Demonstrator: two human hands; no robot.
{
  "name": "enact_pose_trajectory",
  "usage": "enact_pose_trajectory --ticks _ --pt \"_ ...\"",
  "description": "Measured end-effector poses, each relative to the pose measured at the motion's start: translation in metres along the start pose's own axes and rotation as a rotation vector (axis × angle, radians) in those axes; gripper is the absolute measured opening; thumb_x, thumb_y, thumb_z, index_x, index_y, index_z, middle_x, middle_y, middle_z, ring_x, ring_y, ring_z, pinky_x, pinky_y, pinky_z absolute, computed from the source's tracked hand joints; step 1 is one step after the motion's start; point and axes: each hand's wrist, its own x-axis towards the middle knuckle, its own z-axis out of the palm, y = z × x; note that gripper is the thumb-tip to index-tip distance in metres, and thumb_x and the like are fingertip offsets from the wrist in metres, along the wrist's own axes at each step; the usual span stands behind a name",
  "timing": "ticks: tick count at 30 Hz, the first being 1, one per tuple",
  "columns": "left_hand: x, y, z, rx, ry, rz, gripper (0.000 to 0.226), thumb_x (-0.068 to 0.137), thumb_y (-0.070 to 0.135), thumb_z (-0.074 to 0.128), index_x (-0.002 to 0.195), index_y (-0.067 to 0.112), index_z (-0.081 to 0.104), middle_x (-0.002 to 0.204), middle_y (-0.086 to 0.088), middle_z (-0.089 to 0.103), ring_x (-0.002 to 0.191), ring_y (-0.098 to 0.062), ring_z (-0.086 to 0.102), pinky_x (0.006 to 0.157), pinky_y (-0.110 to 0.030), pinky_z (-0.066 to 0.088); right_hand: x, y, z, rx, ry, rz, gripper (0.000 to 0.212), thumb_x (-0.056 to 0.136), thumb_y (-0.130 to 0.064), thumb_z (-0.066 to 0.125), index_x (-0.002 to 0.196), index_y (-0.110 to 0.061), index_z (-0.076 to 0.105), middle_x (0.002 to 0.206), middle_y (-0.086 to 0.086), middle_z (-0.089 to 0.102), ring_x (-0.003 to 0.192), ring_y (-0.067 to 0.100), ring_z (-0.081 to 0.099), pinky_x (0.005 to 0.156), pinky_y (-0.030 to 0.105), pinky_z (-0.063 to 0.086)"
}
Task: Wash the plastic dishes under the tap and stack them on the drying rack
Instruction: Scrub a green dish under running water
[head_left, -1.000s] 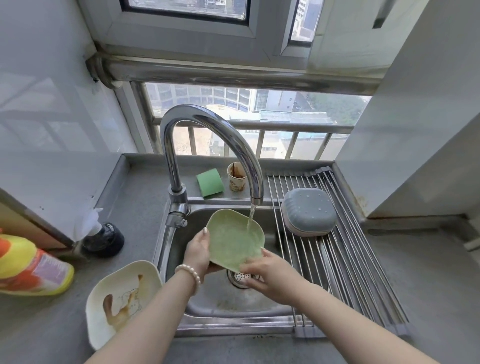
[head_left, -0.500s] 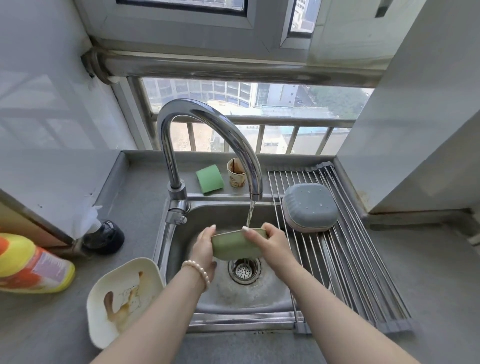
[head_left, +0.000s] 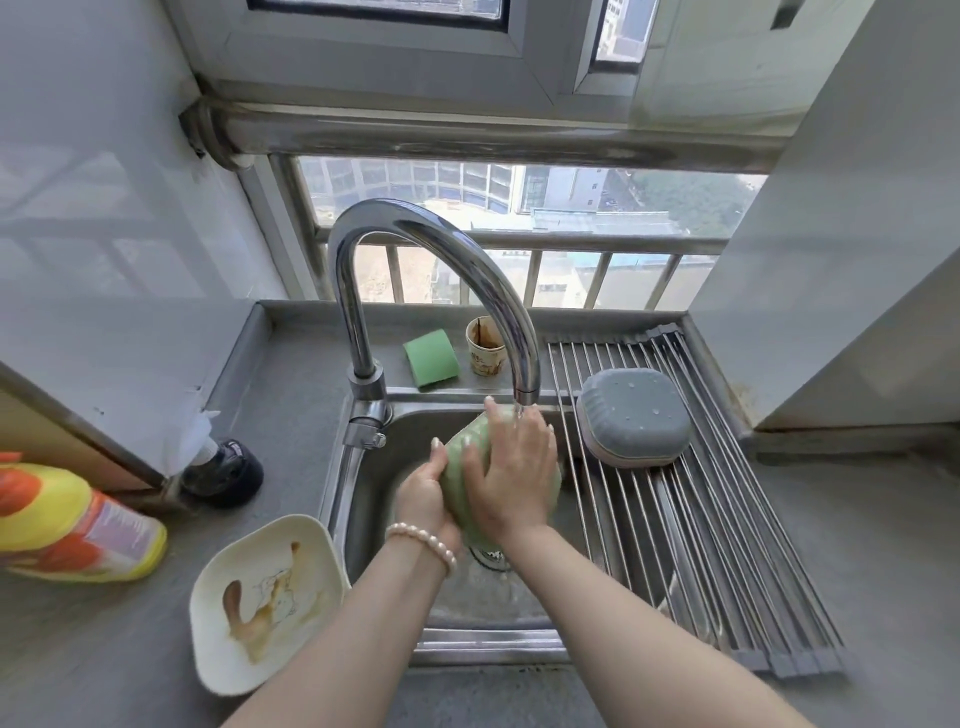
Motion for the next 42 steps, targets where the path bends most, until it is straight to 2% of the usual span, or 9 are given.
enact_pose_trajectory --ticks 4,8,14,21,27,30,33,38,42 --pt "0.009 0.004 -0.01 0.167 0.121 0.124 0.029 0.092 0.026 0.058 0.084 0.001 0.07 0.086 -0.014 0.069 0.08 -0.027 0.064 0.076 -0.034 0.051 0.01 0.015 -0.002 0.042 -0.036 -0.366 0.033 0.083 -0.036 0.045 0.085 -0.011 0.066 0.092 0.011 0.064 0.087 0.033 0.058 0.081 0.045 0.043" --pt "0.008 0.005 0.004 0.548 0.225 0.385 0.052 0.083 0.018 0.069 0.041 0.017 0.04 0.047 0.002 0.033 0.056 -0.019 0.031 0.056 -0.03 0.026 0.035 0.008 -0.026 0.135 -0.318 0.189 0.04 0.085 -0.036 0.038 0.055 -0.013 0.051 0.075 0.017 0.064 0.078 0.035 0.06 0.062 0.033 0.032" --pt "0.014 -0.011 0.026 1.443 0.388 1.068 0.026 0.082 0.036 0.056 0.072 0.014 0.066 0.076 -0.007 0.06 0.079 -0.03 0.051 0.072 -0.036 0.04 0.035 0.024 -0.035 0.269 -0.303 0.656 0.044 0.094 -0.036 0.048 0.06 -0.012 0.062 0.091 0.015 0.07 0.079 0.029 0.058 0.066 0.028 0.035" --pt "0.037 -0.033 0.023 1.683 -0.096 1.816 0.023 0.091 0.025 0.048 0.094 0.015 0.069 0.102 -0.005 0.069 0.103 -0.024 0.056 0.091 -0.044 0.042 0.024 0.047 -0.032 0.554 -0.248 0.927 0.039 0.094 -0.036 0.055 0.093 -0.001 0.071 0.092 0.015 0.071 0.092 0.031 0.065 0.086 0.04 0.051" --pt "0.024 -0.04 0.016 1.698 0.237 1.235 0.06 0.094 0.057 0.019 0.128 0.018 0.05 0.123 -0.013 0.059 0.109 -0.031 0.055 0.091 -0.049 0.045 0.02 0.046 -0.03 0.672 -0.132 1.072 0.035 0.094 -0.032 0.056 0.07 -0.008 0.065 0.079 0.008 0.066 0.08 0.027 0.061 0.083 0.038 0.052" --pt "0.02 -0.05 0.017 1.76 0.132 1.436 0.039 0.09 0.036 0.036 0.123 0.022 0.052 0.129 -0.012 0.056 0.122 -0.03 0.043 0.103 -0.052 0.028 0.015 0.039 -0.026 0.776 -0.154 1.102 0.03 0.095 -0.026 0.056 0.079 -0.002 0.068 0.072 0.003 0.064 0.075 0.024 0.061 0.082 0.039 0.052" --pt "0.028 -0.029 0.009 1.76 -0.071 1.583 0.037 0.085 0.036 0.043 0.104 0.017 0.069 0.113 -0.007 0.067 0.109 -0.028 0.054 0.088 -0.044 0.047 0.01 0.035 -0.025 0.702 -0.168 1.063 0.034 0.094 -0.031 0.055 0.076 -0.006 0.069 0.083 0.01 0.07 0.082 0.029 0.064 0.083 0.039 0.053" --pt "0.006 -0.016 0.033 1.619 0.287 0.843 0.068 0.072 0.057 0.018 0.106 0.017 0.062 0.107 -0.006 0.063 0.099 -0.029 0.056 0.083 -0.037 0.041 0.01 0.033 -0.029 0.587 -0.158 1.038 0.041 0.094 -0.035 0.052 0.065 -0.007 0.062 0.076 0.011 0.065 0.074 0.028 0.058 0.072 0.034 0.047" --pt "0.005 -0.026 0.032 1.707 0.236 1.091 0.05 0.072 0.056 0.041 0.094 0.021 0.07 0.096 -0.003 0.067 0.086 -0.029 0.063 0.078 -0.043 0.05 0.008 0.031 -0.024 0.739 -0.145 1.117 0.039 0.089 -0.035 0.058 0.061 -0.008 0.064 0.073 0.007 0.069 0.078 0.03 0.066 0.081 0.046 0.055"
